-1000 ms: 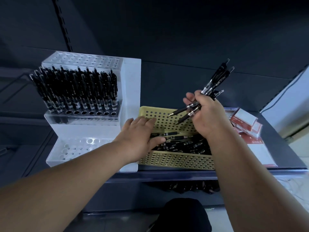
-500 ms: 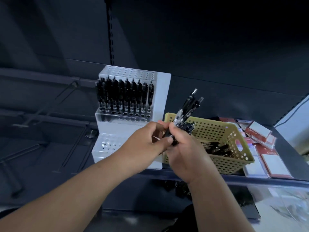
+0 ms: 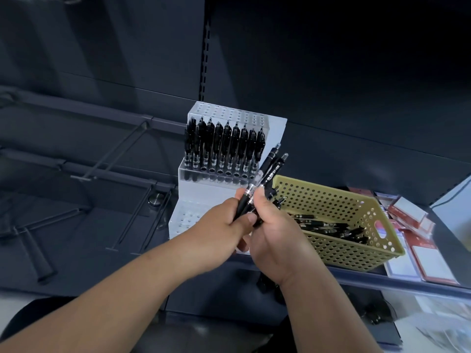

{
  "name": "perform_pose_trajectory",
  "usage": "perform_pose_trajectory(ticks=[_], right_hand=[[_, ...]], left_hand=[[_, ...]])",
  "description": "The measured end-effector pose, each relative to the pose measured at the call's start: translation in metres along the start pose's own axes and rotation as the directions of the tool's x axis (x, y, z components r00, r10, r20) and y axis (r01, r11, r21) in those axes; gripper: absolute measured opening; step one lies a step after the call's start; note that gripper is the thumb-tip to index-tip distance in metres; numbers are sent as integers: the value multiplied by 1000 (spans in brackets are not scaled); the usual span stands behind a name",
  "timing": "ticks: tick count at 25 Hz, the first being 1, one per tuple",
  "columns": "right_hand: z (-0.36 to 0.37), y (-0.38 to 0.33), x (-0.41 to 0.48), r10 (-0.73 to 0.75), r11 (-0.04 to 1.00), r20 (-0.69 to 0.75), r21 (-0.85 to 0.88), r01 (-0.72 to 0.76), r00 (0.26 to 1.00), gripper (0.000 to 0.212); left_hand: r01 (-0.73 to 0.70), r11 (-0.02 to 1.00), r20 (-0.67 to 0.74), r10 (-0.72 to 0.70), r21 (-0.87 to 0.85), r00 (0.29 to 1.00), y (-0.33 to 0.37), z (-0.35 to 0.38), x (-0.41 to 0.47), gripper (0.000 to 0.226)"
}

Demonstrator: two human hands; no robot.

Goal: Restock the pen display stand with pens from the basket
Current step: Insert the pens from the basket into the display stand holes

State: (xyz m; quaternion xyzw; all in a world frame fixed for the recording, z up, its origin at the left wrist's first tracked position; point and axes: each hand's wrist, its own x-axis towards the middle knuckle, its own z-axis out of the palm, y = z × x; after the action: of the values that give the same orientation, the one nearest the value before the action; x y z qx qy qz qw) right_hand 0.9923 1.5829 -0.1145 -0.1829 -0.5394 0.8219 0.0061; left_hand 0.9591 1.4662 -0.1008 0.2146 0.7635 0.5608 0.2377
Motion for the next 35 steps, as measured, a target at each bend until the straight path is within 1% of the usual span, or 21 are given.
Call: perform_pose_trajectory(ticks=[1, 3, 4, 5, 8, 11, 13, 15, 17, 21, 23, 26, 28, 32, 35], right_hand=[[1, 1, 1, -24, 999, -24, -49, 23, 999, 62], [1, 0, 1, -87, 971, -111, -233, 59, 990, 74], [0, -1, 1, -108, 951, -159, -303, 55, 981, 74], [1, -2, 1, -119, 945, -198, -324, 50, 973, 69], [7, -5, -3, -92, 970, -231, -242, 35, 969, 55], [13, -9, -1, -95, 994, -156, -72, 85, 983, 25], [14, -9, 2, -104, 994, -121, 15, 106, 987, 14], [17, -6, 4, -143, 990, -117, -11, 143, 983, 15], [23, -6, 9, -184, 981, -127, -92, 173, 975, 17], [35, -28, 24, -238, 957, -180, -211, 199, 954, 17], [40, -42, 34, -306, 927, -185, -282, 248, 934, 18], [50, -56, 49, -444, 836, -152, -425, 347, 883, 21], [57, -60, 60, -507, 777, -109, -487, 399, 855, 21], [70, -64, 78, -568, 684, -25, -571, 454, 823, 19], [77, -60, 87, -582, 618, 27, -635, 464, 813, 18]], left_hand=[[24, 998, -16, -25, -63, 1000, -1, -2, -1, 10], [67, 988, -55, -75, -141, 996, -5, -8, -3, 13], [78, 985, -73, -90, -154, 993, -8, -12, -3, 12], [81, 985, -85, -94, -152, 992, -11, -15, -3, 11], [63, 995, -125, -72, -75, 990, -16, -18, -2, 9], [51, 999, -207, -53, -17, 977, -20, -20, 0, 11], [57, 998, -251, -64, -36, 966, -22, -26, 2, 12], [58, 996, -272, -76, -74, 959, -24, -30, 3, 11], [45, 992, -294, -79, -122, 952, -27, -35, 4, 10], [15, 970, -407, -116, -242, 906, -31, -52, 8, 6], [7, 959, -425, -132, -283, 895, -32, -60, 10, 5], [4, 951, -423, -141, -310, 895, -34, -68, 15, 8], [8, 947, -420, -150, -322, 895, -35, -71, 17, 10], [17, 935, -433, -181, -355, 883, -34, -74, 18, 20], [21, 933, -450, -193, -360, 872, -36, -77, 19, 23]])
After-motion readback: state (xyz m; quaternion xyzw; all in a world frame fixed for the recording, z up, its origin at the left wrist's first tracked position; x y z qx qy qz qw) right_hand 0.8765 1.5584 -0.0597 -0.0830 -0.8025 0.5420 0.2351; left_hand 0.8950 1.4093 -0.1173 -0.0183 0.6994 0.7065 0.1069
